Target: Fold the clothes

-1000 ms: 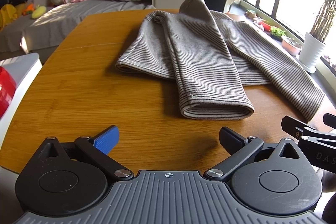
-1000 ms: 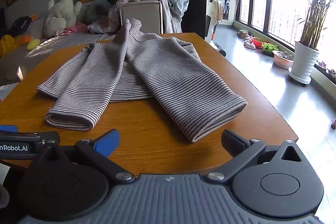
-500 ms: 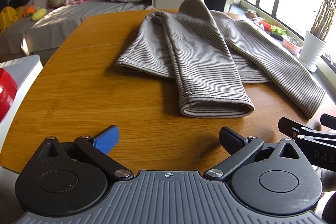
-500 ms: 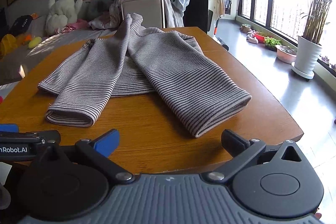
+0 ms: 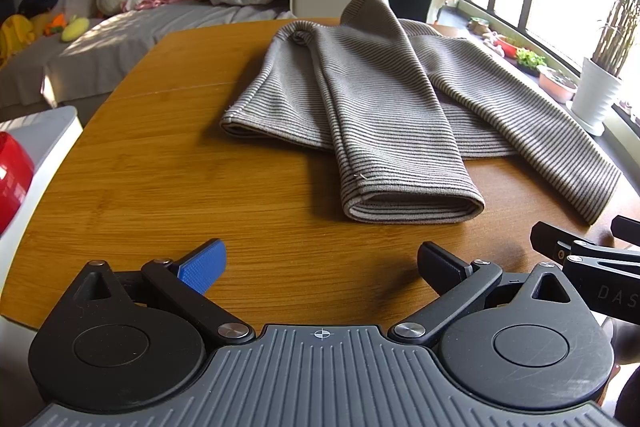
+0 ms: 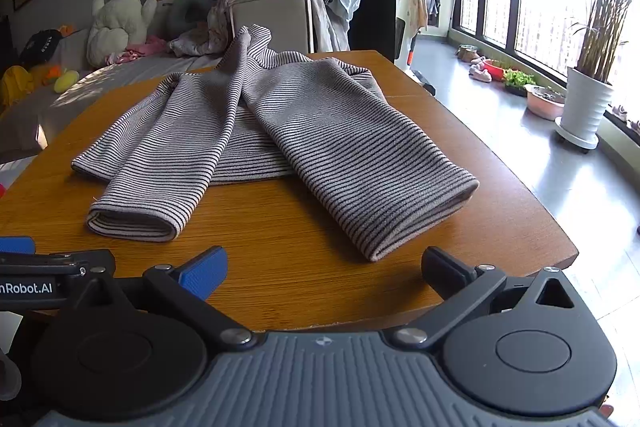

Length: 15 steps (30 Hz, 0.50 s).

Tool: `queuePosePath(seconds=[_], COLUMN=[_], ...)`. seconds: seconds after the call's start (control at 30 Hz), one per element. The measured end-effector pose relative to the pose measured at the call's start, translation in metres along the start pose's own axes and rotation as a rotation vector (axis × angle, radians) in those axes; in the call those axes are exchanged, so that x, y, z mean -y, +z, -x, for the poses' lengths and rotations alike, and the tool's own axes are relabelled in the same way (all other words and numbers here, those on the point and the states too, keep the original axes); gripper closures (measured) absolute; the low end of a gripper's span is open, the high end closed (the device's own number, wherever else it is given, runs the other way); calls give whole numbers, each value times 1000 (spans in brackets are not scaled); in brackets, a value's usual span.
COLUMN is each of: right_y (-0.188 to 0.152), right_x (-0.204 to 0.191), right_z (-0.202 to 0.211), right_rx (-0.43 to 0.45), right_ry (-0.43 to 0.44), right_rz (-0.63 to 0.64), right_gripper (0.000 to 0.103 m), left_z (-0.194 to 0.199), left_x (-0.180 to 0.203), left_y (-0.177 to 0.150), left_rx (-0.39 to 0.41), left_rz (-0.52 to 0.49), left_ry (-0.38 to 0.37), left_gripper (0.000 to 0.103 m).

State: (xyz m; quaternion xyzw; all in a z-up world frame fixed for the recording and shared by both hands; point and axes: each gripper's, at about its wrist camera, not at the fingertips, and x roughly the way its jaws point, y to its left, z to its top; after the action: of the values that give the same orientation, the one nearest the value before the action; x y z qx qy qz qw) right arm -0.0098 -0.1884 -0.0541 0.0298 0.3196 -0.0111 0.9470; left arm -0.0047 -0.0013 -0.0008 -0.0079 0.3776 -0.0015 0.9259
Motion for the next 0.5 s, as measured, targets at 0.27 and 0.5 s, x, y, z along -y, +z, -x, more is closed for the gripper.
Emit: queuePosePath(seconds=[0.27,0.5], right_y=[-1,0], right_x=[0,0], right_z=[0,-1], right_rx=[1,-1], right_ry=[1,1], right_rz=[-3,-3], right_gripper=[0,0], left_z=[1,1], left_x=[0,0], left_y=[1,0], left_rx=[0,0], left_rz=[-4,-5], left_ry=[1,2], left_gripper=[0,0])
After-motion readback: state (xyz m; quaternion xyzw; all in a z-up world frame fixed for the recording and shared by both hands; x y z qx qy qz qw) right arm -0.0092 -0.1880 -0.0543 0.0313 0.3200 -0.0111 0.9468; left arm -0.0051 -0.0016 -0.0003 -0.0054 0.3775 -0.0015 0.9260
